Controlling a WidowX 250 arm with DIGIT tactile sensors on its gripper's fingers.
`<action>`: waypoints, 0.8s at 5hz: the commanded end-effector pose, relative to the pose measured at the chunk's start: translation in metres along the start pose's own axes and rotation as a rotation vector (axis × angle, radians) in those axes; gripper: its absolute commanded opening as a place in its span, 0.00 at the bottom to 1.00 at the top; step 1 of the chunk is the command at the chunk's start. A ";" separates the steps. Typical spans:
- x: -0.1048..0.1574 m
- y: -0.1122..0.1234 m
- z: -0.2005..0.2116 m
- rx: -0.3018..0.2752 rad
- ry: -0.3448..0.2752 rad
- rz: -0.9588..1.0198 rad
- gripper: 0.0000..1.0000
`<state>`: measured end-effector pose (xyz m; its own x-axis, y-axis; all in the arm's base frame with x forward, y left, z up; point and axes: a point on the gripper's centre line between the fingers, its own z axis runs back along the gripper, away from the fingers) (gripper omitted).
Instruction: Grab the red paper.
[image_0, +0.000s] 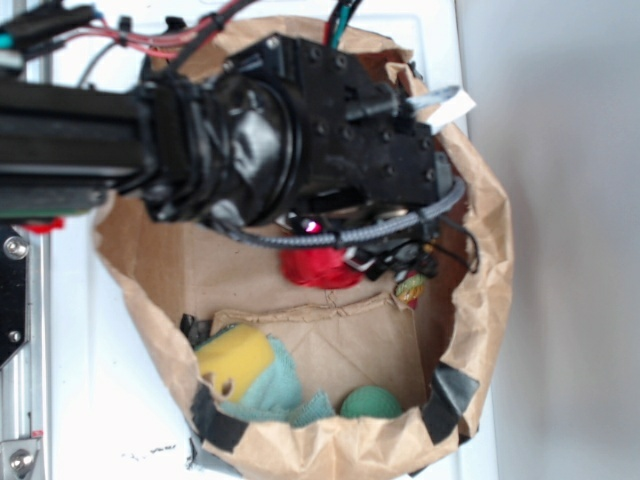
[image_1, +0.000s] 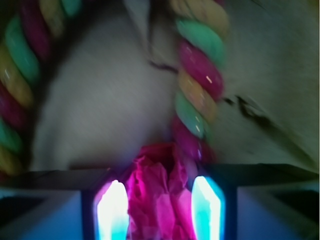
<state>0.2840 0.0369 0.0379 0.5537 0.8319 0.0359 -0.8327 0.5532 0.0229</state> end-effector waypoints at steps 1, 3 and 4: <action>0.038 0.009 0.056 -0.187 -0.294 -0.464 0.00; 0.010 -0.011 0.101 -0.281 -0.156 -0.943 0.00; 0.008 -0.017 0.107 -0.210 -0.081 -1.079 0.00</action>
<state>0.2952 0.0284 0.1279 0.9908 -0.0791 0.1099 0.0914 0.9895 -0.1118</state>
